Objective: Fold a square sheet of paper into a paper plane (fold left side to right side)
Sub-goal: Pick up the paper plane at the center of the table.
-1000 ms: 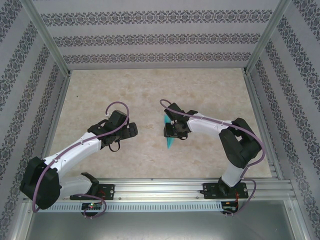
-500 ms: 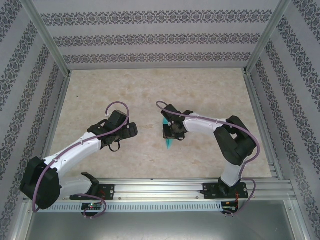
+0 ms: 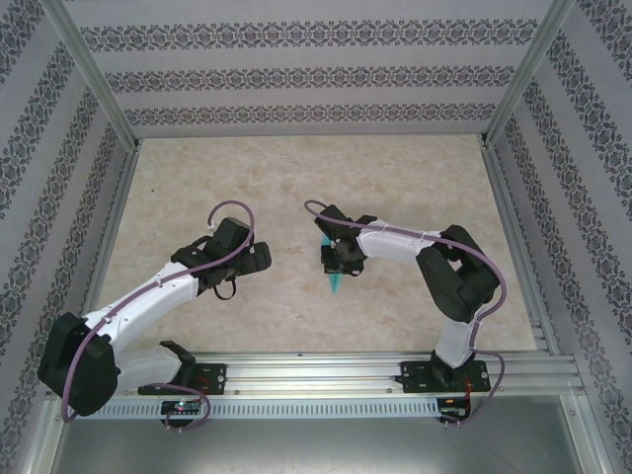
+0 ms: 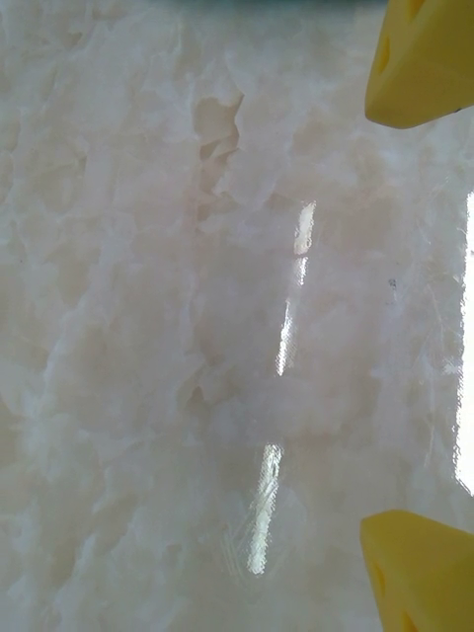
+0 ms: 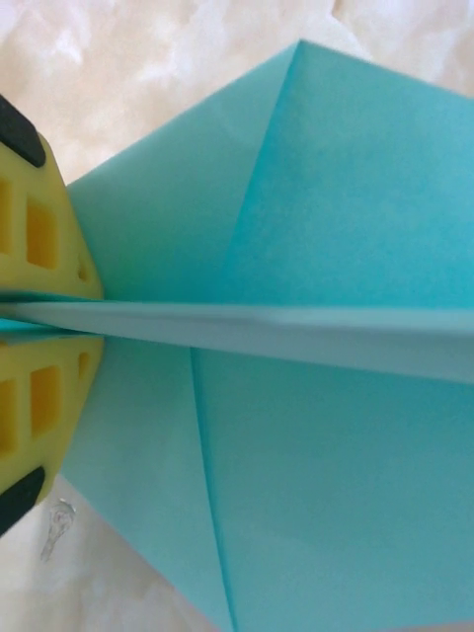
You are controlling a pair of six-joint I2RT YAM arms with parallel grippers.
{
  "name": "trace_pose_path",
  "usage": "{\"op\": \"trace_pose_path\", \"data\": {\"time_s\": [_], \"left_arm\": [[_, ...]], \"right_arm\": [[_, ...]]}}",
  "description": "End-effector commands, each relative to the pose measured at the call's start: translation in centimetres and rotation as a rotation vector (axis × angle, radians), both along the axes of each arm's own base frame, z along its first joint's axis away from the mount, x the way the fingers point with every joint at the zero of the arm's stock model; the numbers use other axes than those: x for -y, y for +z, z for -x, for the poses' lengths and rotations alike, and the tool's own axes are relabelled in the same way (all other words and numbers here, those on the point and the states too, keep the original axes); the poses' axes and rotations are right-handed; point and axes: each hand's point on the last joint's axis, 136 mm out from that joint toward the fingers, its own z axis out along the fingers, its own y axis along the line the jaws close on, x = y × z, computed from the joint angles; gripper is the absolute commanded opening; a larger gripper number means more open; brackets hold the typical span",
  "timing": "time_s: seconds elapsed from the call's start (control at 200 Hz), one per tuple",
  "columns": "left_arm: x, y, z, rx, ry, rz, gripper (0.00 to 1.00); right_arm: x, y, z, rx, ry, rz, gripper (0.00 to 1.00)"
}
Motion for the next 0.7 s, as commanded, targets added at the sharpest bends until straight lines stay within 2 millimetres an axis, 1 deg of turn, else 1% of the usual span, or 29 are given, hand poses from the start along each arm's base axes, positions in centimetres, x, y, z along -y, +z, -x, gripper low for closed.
{"op": "trace_pose_path", "data": {"time_s": [0.0,0.095,0.175,0.26,0.38,0.47,0.535,0.585,0.694], "left_arm": [[-0.9,2.2,-0.6,0.056,0.011,-0.023,1.00],[-1.2,3.0,-0.5,0.078,0.015,-0.028,1.00],[-1.5,3.7,-0.4,0.099,0.012,-0.032,1.00],[-1.8,4.4,-0.3,0.120,0.007,-0.040,1.00],[-2.0,5.3,-0.1,0.146,0.000,-0.040,1.00],[-2.1,5.5,0.1,0.154,-0.003,-0.039,1.00],[-2.1,5.5,0.1,0.156,-0.006,-0.039,1.00],[-2.2,5.4,0.2,0.150,-0.007,-0.041,1.00],[-2.2,5.2,0.3,0.142,-0.009,-0.049,1.00]], "right_arm": [[0.0,2.4,-1.2,0.051,0.019,0.006,0.11],[0.3,3.5,-2.2,0.067,0.024,-0.008,0.09],[0.8,4.2,-3.5,0.077,0.036,-0.001,0.09],[1.2,4.9,-5.6,0.087,0.052,0.007,0.09],[2.0,5.2,-8.9,0.092,0.051,0.037,0.09],[2.3,4.8,-11.4,0.094,0.033,0.050,0.09],[2.0,4.6,-12.5,0.087,0.032,0.047,0.09],[1.6,4.1,-13.0,0.075,0.039,0.054,0.09],[0.5,3.3,-13.1,0.057,0.051,0.045,0.09]]}}
